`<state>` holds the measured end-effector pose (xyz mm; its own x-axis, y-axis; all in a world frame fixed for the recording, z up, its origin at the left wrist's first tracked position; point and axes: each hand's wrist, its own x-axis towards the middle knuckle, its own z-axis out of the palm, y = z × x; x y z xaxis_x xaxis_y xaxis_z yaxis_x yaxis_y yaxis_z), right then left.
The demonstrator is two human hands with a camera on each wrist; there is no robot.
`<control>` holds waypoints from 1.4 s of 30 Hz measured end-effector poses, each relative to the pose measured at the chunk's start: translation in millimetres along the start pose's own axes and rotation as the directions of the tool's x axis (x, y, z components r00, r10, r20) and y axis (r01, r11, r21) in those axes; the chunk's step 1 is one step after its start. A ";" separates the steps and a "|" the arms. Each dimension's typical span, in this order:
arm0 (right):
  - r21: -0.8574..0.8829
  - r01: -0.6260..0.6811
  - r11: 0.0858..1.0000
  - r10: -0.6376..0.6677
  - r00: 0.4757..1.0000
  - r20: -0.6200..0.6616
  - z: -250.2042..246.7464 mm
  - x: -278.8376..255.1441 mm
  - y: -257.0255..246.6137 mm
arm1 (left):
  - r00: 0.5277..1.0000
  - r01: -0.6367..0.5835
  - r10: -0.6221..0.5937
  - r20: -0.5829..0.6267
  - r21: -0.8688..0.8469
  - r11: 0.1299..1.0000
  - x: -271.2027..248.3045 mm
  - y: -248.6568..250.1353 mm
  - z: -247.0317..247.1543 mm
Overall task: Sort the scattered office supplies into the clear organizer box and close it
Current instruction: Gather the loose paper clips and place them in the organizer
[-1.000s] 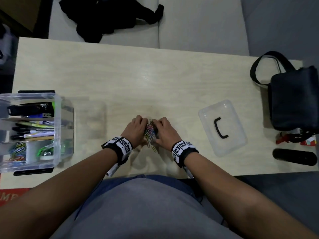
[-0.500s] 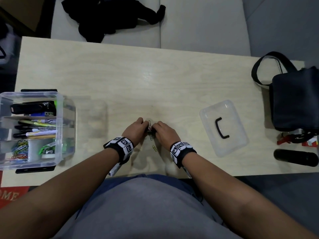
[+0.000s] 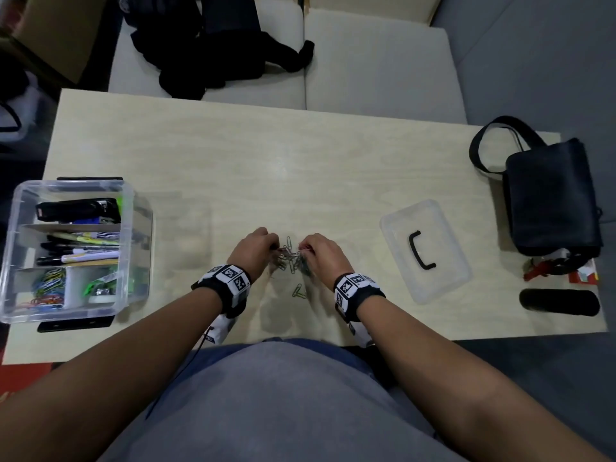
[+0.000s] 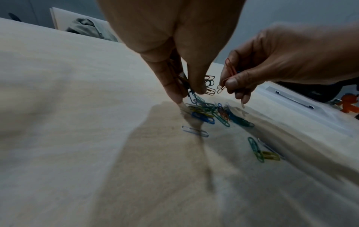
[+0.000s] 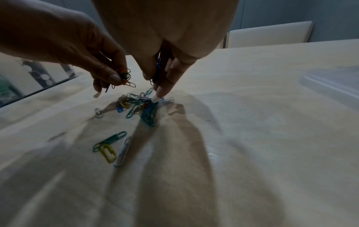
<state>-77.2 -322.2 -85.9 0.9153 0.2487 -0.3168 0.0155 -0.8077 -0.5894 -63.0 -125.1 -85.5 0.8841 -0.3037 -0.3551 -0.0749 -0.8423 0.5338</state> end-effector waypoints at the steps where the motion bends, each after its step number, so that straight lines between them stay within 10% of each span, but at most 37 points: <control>1: 0.004 0.006 1.000 -0.006 1.000 -0.017 -0.4 -2.3 -1.6 | 1.000 0.000 0.000 -0.010 -0.011 1.000 -2.0 0.4 -2.9; 22: 0.176 0.224 0.959 -0.192 0.964 -0.183 11.4 5.5 -106.1 | 0.947 0.048 -0.086 -0.310 -0.130 0.990 -79.7 -33.3 -83.8; 42: 0.255 0.492 0.832 -0.487 0.869 -0.087 79.1 40.7 -282.1 | 0.639 0.321 -0.486 -0.597 -0.367 0.873 -213.4 -159.7 -160.3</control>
<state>-76.1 -41.9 8.7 0.8227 0.5633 0.0762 0.3606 -0.4137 -0.8360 -165.8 145.7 28.0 0.8764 0.4807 -0.0284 0.3876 -0.6693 0.6339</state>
